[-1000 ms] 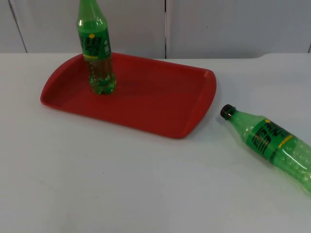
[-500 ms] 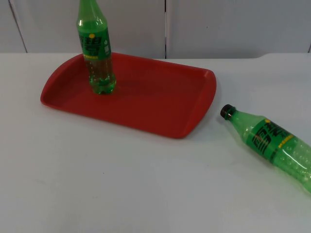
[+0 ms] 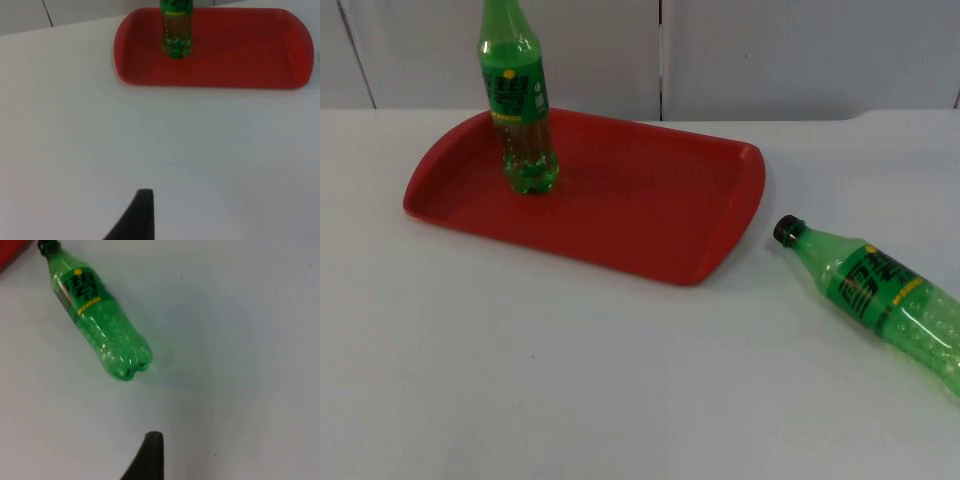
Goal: Place the bottle upright on the tray.
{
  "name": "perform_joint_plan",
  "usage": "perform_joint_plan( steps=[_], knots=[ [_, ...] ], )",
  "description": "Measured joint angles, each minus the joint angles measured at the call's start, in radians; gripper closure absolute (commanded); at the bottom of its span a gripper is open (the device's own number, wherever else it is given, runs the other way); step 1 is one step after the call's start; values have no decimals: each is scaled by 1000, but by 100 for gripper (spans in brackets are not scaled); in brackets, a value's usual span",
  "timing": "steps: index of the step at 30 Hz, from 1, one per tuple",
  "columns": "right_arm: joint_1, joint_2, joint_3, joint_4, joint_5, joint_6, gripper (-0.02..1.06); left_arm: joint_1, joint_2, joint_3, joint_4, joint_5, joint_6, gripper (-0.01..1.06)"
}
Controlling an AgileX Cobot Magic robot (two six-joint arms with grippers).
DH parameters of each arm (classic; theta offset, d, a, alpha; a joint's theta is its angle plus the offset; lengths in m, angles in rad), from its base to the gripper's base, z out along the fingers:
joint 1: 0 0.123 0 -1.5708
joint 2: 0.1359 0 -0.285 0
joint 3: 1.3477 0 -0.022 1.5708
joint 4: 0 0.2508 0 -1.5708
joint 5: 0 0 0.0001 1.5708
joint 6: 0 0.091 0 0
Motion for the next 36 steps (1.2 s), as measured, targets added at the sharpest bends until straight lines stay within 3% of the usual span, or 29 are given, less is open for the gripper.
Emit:
perform_joint_plan(
  steps=[10, 19, 25, 36],
  knots=[
    [0, 457, -115, 129, -111, -103, 19, 0, 0, 0, 0, 0, 0, 0],
    [0, 753, -228, 145, -200, -173, 19, 0, 0, 0, 0, 0, 0, 0],
    [18, 843, -259, 143, -256, -185, 19, 0, 0, 0, 0, 0, 0, 0],
    [230, 1031, -376, 135, -314, -236, 19, 0, 0, 0, 0, 0, 0, 0]
  ],
)
